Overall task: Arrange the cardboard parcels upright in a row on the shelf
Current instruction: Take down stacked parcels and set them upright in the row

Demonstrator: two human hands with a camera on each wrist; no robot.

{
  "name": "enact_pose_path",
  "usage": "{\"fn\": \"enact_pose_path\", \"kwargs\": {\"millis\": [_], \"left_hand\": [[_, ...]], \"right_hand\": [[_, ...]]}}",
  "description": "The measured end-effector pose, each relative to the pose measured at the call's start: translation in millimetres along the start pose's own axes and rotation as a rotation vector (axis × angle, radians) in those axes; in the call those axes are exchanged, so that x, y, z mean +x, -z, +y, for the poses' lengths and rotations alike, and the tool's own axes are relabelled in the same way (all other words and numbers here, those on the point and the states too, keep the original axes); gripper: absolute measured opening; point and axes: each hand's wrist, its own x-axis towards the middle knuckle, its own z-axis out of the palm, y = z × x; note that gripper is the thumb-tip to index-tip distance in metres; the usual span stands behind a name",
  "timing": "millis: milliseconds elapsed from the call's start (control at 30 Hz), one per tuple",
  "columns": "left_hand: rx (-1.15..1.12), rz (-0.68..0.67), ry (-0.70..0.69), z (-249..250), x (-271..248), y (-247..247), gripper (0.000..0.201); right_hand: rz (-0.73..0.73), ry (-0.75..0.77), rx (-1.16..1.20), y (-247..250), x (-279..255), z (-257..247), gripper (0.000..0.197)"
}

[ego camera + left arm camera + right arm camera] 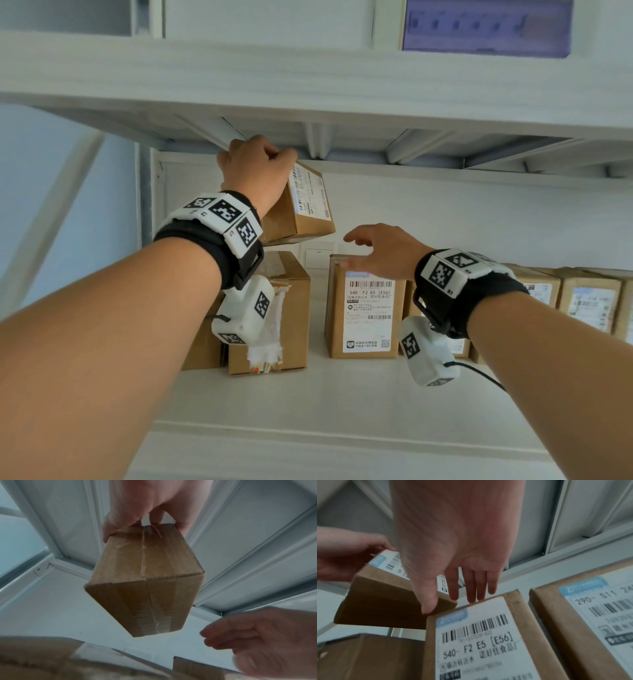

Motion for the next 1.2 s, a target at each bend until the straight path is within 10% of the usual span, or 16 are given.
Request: {"fn": "enact_pose_path", "kwargs": {"millis": [400,633,800,1200], "left_hand": [[-0.382,-0.021,0.053,25.4,-23.6,28.2,0.026],[-0.461,-0.047,-0.001,51.7,-39.0,36.1,0.016],[-0.53,-0.046,0.026,60.1,-51.3,38.3,0.045],[-0.686,-0.279,0.095,80.2,-81.7,50.5,0.054]], "right_hand": [[0.461,-0.011,0.326,25.3,-8.7,-4.9,0.065],[0.409,0.158,0.226,46.2,-27.0,-20.5,0.085],[0.338,0.187,0.155,52.9,-37.7,-24.6,0.097],[0.122,0.248,0.081,75.5,-66.2,-37.5,0.081]]}}
